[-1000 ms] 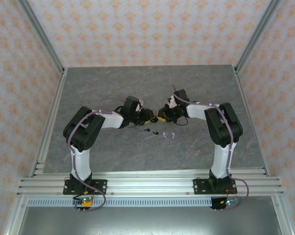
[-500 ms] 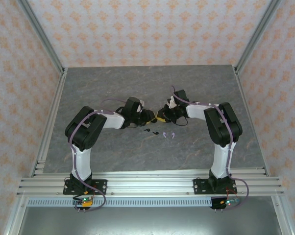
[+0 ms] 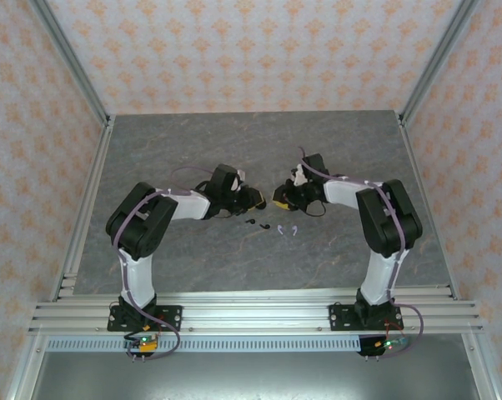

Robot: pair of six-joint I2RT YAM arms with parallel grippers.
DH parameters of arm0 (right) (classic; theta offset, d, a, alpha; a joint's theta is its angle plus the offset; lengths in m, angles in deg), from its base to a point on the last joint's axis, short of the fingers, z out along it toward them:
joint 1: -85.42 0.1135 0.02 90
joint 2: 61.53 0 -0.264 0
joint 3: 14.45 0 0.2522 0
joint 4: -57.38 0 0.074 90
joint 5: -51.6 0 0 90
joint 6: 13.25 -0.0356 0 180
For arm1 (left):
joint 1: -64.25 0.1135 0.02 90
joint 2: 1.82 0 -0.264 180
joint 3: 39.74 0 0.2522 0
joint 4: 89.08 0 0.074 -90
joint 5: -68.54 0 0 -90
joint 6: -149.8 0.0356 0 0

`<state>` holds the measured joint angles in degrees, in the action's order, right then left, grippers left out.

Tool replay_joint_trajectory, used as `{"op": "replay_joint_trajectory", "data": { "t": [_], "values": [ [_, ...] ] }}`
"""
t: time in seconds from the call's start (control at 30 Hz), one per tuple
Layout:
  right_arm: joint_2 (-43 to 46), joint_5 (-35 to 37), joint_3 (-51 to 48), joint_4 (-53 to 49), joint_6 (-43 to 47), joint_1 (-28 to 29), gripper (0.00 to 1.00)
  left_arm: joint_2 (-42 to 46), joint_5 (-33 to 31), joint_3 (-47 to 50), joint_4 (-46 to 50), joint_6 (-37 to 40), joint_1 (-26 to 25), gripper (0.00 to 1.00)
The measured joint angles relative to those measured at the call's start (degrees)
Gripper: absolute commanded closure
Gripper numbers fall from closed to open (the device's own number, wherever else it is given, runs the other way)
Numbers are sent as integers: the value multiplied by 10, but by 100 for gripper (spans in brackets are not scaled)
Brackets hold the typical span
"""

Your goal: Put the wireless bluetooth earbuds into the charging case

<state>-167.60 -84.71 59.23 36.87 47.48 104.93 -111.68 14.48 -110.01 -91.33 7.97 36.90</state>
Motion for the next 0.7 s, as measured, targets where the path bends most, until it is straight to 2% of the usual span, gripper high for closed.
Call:
{"op": "replay_joint_trajectory", "data": {
  "t": [0.17, 0.43, 0.57, 0.7],
  "values": [
    [69, -6, -10, -9, 51, -21, 67, 55, 30, 0, 13, 52, 24, 79],
    [203, -70, -16, -41, 160, -34, 56, 153, 114, -2, 45, 156, 59, 79],
    [248, -117, -14, -48, 190, -34, 55, 202, 155, -8, 64, 205, 57, 79],
    [254, -158, -9, -56, 209, -29, 54, 238, 192, -10, 64, 235, 57, 79]
  ]
}}
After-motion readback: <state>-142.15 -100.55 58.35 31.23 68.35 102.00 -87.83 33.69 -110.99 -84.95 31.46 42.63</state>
